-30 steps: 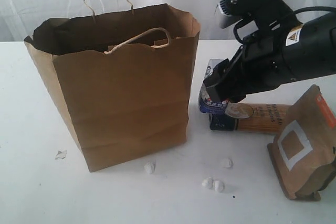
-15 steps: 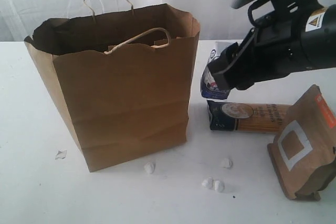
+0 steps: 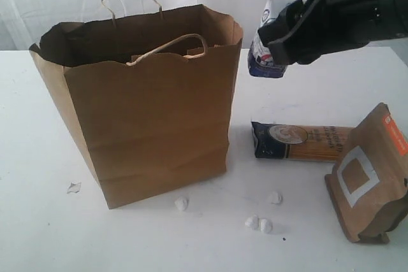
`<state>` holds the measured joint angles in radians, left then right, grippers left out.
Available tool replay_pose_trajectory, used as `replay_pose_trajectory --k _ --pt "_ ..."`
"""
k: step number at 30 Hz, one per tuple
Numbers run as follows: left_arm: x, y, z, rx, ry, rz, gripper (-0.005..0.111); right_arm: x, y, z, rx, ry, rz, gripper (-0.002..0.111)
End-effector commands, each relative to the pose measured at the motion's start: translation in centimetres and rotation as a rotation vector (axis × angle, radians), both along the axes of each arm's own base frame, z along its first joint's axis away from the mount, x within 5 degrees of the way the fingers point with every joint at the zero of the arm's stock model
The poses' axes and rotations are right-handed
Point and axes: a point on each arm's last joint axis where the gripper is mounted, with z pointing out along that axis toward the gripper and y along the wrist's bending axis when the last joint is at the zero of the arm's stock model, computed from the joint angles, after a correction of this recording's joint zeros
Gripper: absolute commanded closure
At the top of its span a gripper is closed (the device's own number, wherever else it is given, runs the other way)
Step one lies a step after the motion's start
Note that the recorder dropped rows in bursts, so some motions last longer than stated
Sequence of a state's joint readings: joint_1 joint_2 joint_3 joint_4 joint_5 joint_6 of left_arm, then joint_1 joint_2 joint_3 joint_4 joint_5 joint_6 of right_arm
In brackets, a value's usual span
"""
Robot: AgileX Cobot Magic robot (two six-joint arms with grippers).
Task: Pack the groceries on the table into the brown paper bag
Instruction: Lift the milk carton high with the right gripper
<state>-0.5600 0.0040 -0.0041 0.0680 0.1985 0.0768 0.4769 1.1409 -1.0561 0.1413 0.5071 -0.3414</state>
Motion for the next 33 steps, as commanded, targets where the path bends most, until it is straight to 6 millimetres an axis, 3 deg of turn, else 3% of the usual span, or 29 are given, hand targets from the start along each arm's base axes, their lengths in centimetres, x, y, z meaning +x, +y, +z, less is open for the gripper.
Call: replay_pose_trajectory --k 1,17,27,33 --pt "0.0 0.0 -0.1 -0.003 0.003 0.000 0.106 -0.4 -0.3 2.3 0.032 -0.083 -0.003 0.108" --pt "0.0 0.0 -0.1 -0.003 0.003 0.000 0.106 -1.6 0.6 8.4 0.060 -0.280 0.062 0.108" --pt "0.0 0.0 -0.1 -0.003 0.003 0.000 0.106 -2.6 1.8 10.4 0.099 -0.378 0.127 0.108" --pt "0.0 0.0 -0.1 -0.003 0.003 0.000 0.106 -3.1 3.5 11.6 0.116 -0.423 0.198 0.108"
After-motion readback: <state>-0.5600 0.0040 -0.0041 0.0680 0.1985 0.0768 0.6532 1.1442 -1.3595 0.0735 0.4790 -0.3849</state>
